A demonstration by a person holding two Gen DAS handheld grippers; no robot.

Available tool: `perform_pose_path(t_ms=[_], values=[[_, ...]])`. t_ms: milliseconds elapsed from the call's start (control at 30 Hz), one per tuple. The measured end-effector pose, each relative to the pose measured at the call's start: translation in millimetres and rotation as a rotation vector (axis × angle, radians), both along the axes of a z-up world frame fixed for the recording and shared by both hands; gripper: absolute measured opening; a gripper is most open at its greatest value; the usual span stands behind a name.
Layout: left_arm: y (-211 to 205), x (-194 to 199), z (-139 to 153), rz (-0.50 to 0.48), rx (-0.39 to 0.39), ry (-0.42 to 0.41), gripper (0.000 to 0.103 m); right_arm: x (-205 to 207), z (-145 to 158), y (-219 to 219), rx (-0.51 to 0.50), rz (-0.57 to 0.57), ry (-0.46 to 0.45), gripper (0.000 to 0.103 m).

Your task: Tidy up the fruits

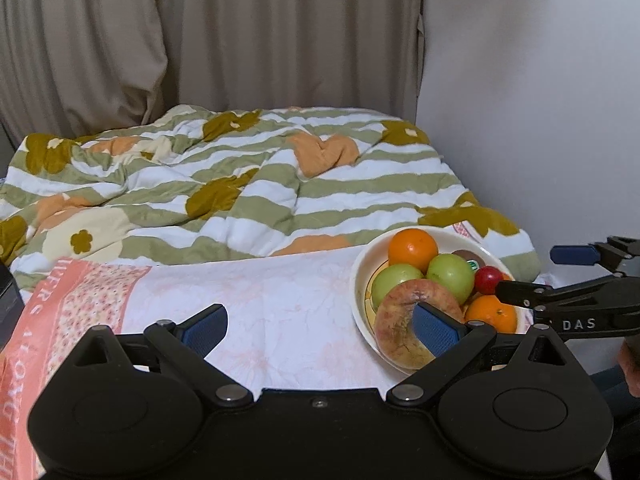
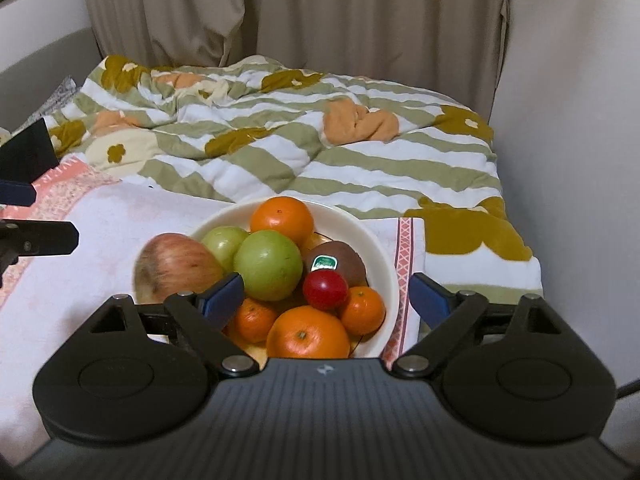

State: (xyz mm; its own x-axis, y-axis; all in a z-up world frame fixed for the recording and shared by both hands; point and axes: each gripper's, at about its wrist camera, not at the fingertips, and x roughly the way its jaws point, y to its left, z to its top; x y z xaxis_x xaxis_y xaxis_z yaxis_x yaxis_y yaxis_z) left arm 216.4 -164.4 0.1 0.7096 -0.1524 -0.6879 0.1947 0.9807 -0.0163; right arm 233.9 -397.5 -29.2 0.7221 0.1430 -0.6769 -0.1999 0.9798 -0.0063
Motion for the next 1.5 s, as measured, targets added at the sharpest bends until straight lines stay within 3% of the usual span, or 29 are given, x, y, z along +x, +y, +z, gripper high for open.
perform_pose_path(t_ms=[400, 667, 1033, 1500], values=[[14.5, -90.9, 57.4, 0.085, -0.024, -0.132, 0.101, -78.9, 77.1, 14.7, 0.045, -0.019, -0.098, 0.103], [44.6, -141.4, 85.5, 0.161, 0.035, -0.180, 0.103, -135.7, 112.8, 33.6, 0.062, -0.108, -0.101, 0.103], [100.7, -168.3, 74.0, 0.148, 0.054, -0.115, 0.103, -193.6, 102.7, 87.4, 0.038, -0.182, -0.024, 0.103], [137.3, -174.7, 66.6, 0.129, 0.046, -0.131, 0.103, -202.7, 93.7, 126.6, 0.027, -0.228, 0.001, 0.103]])
